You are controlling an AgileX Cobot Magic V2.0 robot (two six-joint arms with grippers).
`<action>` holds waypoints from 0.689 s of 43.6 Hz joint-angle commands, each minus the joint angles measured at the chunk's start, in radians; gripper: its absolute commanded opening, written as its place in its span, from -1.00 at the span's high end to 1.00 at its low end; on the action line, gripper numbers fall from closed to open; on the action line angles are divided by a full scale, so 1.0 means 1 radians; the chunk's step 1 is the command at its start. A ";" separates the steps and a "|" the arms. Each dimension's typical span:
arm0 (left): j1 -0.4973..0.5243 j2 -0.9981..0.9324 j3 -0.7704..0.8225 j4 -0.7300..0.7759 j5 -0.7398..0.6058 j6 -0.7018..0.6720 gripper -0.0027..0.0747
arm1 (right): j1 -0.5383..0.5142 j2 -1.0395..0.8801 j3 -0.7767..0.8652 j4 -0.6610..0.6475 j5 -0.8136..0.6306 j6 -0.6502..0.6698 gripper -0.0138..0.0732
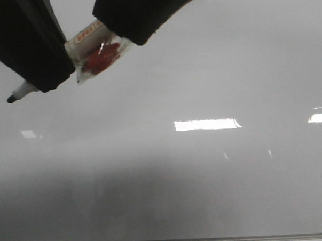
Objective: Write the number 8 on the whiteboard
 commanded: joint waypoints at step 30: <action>0.119 -0.124 0.005 -0.001 -0.072 -0.157 0.38 | -0.126 -0.090 0.072 0.036 -0.114 -0.007 0.82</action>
